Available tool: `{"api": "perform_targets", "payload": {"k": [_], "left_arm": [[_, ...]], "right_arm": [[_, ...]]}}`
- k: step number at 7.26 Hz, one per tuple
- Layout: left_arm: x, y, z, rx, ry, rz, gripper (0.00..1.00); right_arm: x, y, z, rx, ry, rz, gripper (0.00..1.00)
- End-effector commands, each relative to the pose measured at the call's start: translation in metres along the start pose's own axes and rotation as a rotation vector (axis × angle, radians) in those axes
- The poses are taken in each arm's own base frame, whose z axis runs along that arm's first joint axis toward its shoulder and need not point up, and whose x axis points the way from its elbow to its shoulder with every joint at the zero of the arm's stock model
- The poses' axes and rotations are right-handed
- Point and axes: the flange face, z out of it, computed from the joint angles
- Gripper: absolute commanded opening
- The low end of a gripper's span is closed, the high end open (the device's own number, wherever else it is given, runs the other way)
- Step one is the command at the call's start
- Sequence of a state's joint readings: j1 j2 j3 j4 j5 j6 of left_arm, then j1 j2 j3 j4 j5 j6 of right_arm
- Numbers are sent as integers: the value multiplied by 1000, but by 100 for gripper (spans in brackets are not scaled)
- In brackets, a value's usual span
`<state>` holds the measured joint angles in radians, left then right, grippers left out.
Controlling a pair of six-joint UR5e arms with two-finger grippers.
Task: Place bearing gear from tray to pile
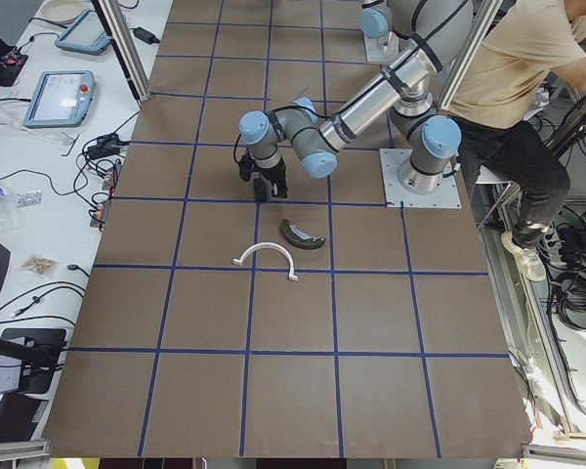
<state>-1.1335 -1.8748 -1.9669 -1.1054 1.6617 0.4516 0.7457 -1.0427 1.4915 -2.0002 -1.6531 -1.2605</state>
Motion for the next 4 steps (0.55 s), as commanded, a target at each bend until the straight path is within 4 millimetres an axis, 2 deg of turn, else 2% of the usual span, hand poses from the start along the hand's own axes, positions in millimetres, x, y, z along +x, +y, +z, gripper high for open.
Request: {"api": "perform_targets", "payload": {"k": [1,2,3,4], "left_arm": [[1,6,9,-15,9,-2,100],[2,6,8,-13,9,-2,100],[8,2,-1,-5,-2,6,100],[16,0,-18,3,0,-50,100]], "right_arm": [[-76,-44,-69,-12,-63,105,0],[-112,-62,-89,-43,-97,183,0],[-142,-72,-103,-54,-115,199,0],[-184,-90,-115,-51,-112,261,0]]}}
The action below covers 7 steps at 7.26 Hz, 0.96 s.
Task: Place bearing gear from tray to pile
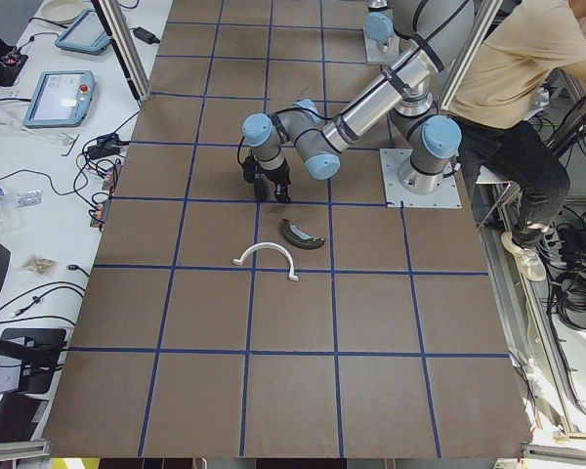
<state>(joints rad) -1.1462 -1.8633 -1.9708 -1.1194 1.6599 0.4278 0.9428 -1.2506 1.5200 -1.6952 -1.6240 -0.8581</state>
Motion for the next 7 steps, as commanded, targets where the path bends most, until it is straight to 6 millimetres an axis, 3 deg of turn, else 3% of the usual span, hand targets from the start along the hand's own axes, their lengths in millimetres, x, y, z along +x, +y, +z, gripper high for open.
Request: {"api": "perform_targets", "payload": {"k": [1,3,4,6,7], "left_arm": [[33,-7,-36,15,-17,-28,100],[86,-12,-105,-10,-33,-106,100],[116,-6,-149,-6,-49,-76,100],[158,20,-218,13,7,-85,100],[167,37,-248,62,5,-77,100]], "right_arm": [[-99,-10,-6,-17,-35,136,0],[-190,-5,2,-16,-63,295,0],[-231,-14,1,-18,-51,277,0],[-313,-30,-3,-4,-42,331,0],[-352,-36,-1,11,-53,296,0]]}}
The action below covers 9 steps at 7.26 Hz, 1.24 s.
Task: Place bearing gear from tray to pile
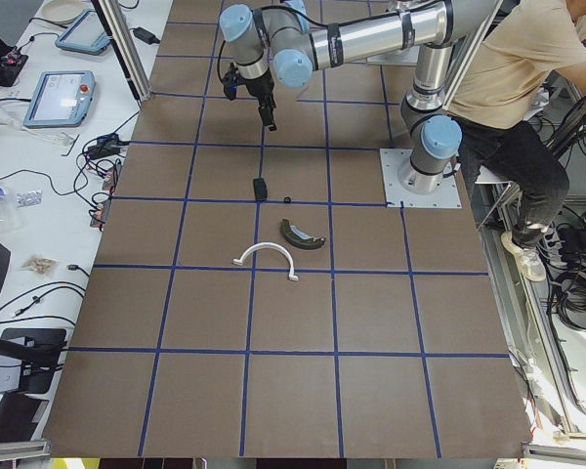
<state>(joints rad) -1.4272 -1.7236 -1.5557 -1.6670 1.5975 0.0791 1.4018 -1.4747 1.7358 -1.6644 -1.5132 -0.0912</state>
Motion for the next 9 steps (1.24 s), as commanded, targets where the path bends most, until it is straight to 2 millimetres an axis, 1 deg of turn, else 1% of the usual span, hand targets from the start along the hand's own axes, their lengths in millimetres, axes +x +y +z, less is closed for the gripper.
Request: {"api": "perform_targets", "payload": {"k": [1,2,3,4,5,6,7,8,9], "left_arm": [[22,46,-67,106,35,22,100],[29,63,-80,152,43,63,100],[48,66,-84,210,34,86,100],[76,62,-74,243,18,108,100],[106,80,-65,276,25,59,100],[114,77,-58,323,32,69,100],[112,79,-61,330,28,87,100],[110,81,-64,336,10,139,100],[98,81,-65,336,-38,157,100]], "right_arm": [[-84,13,9,44,-12,37,0],[-123,20,18,51,-41,73,0],[-162,23,32,74,-45,100,0],[-200,26,50,102,-54,119,0],[-232,35,71,84,-45,134,0],[-255,42,93,55,-32,116,0],[-276,48,111,42,-37,114,0],[-293,44,126,73,-66,166,0],[-307,46,147,59,-64,177,0]]}}
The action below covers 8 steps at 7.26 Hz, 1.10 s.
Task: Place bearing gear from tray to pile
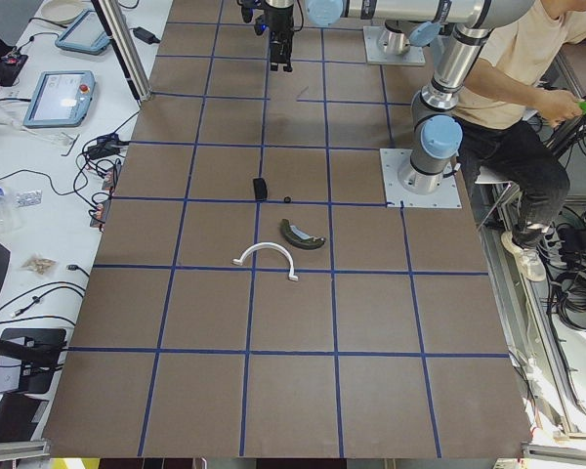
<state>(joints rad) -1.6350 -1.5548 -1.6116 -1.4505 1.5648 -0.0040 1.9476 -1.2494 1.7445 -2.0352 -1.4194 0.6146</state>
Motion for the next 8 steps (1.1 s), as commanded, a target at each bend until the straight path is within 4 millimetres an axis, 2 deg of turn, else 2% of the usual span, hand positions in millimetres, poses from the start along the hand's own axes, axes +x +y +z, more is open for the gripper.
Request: {"api": "perform_targets", "payload": {"k": [1,3,4,5,6,7,8], "left_arm": [[-11,3,-4,-1,-41,41,100],[-25,2,-5,-33,-20,8,100],[-23,0,-11,-42,21,-2,100],[-26,-10,-20,-69,18,-9,100],[-27,-10,-17,-85,14,-11,100],[-26,-9,-12,-91,15,0,100],[-23,-8,-8,-88,17,4,100]], "right_arm": [[-32,14,44,-20,-22,6,0],[-48,20,73,-15,-27,22,0],[-54,23,83,-20,-33,11,0],[-59,26,90,-13,-39,5,0],[-61,27,96,-10,-38,18,13],[-62,26,95,-4,-38,18,55],[-61,25,90,11,-36,9,93]]}}
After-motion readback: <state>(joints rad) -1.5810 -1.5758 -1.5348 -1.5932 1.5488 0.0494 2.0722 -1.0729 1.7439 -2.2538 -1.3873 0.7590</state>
